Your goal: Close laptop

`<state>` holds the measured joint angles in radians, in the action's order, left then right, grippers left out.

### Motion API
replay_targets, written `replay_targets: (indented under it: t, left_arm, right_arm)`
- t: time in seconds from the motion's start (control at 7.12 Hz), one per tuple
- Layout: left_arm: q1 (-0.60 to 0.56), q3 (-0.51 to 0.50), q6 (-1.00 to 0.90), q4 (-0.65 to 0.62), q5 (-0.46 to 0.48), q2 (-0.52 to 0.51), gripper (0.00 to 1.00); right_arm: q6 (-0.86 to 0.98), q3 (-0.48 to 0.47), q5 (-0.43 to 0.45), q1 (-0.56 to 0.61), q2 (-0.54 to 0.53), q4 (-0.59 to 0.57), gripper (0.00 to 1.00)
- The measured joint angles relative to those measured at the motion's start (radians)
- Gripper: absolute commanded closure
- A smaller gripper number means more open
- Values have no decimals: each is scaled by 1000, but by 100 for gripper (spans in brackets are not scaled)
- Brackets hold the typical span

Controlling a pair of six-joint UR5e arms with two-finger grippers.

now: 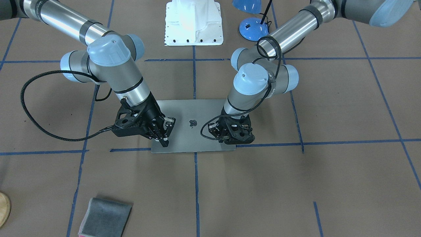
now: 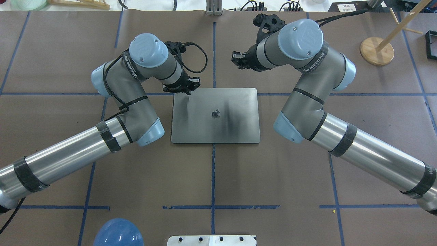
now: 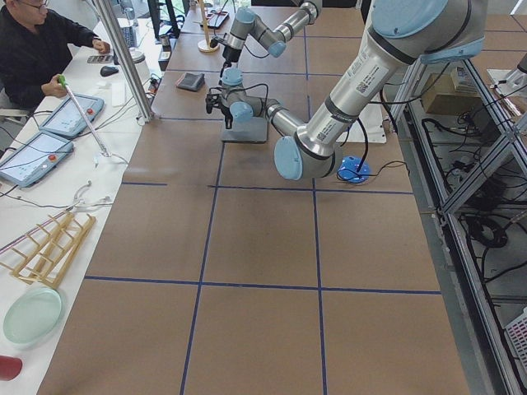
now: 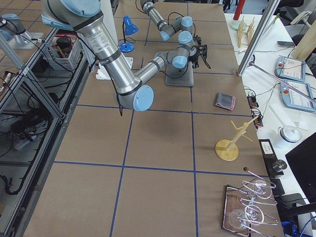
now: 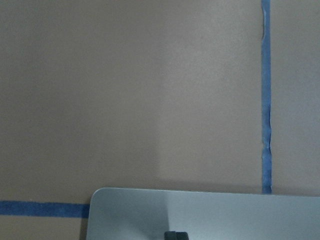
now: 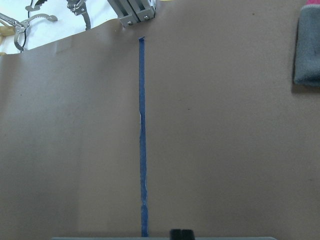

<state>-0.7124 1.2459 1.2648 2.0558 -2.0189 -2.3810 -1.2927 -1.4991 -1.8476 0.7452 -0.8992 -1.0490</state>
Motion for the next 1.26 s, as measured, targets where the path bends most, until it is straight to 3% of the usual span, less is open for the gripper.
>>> replay_targets:
  t: [0.14,0.28,0.56,0.84,1.12,1.26]
  left_arm:
    - [-52,34,-1,-5,-105,13,1]
    - [-91,91,-1,-14,-167,49,0]
    - [-156,240,-4,-79,-206,155,1]
    - [-220,403,-121,-209,-211,264,0]
    - [-322,607,-444,-459,-208,411,0]
    - [-384,677,-618,-569,-209,485,1]
  right_arm:
    - [1,-63,-46,21,-37,-31,1]
    - [2,-155,-73,35,-76,-107,0]
    - [36,-345,-85,46,-111,-385,0]
    - [232,-553,-79,55,-201,-671,0]
    - [508,-693,-99,122,-412,-737,0]
    - [633,-699,-155,194,-499,-713,0]
